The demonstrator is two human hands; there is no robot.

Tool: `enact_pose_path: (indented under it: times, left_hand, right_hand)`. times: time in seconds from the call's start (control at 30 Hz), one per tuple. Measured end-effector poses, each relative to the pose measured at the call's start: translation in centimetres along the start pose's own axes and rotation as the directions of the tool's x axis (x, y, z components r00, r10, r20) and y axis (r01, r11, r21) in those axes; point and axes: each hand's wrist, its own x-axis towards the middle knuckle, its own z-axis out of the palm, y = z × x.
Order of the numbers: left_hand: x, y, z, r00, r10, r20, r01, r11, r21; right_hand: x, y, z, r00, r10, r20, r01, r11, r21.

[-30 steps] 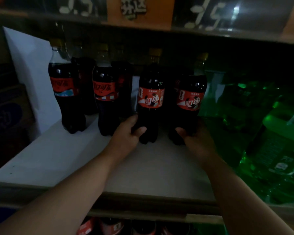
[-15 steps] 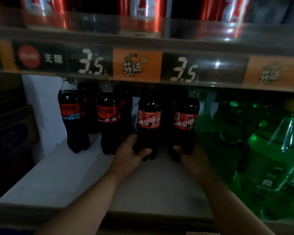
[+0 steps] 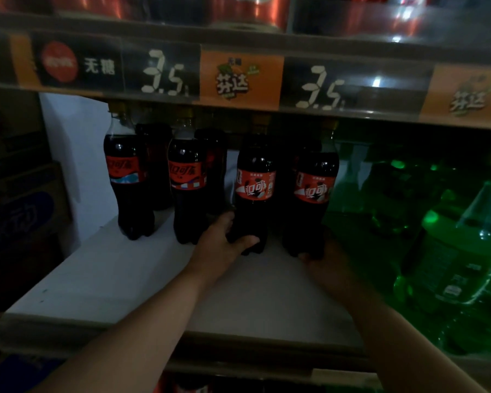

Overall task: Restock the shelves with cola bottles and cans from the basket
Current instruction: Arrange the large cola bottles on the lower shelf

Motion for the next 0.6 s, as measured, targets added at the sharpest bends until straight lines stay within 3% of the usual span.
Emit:
enact_pose_path:
  times: [0.17,0.3,0.6]
  left_hand:
    - [0.7,-0.5,0.2,1.0,0.006,-0.021,-0.006,1.0,0.013]
    - [0.8,-0.8,0.3,1.0,0.018,-0.026,-0.017,1.0,0.021]
    - [0.7,-0.5,0.5,0.998,0.02,-0.054,-0.018,0.999,0.047]
  right_hand:
    - [1.0,-1.5,0.0,0.999,0.047,-0.008,-0.046,0.996,0.082]
    - [1.2,-1.9,0.2,0.997,0.05,-0.057,-0.051,0.999,-0.014]
    - [2.0,-1.6,-0.4,0.997,0.07,-0.024,-0.071,0.997,-0.032]
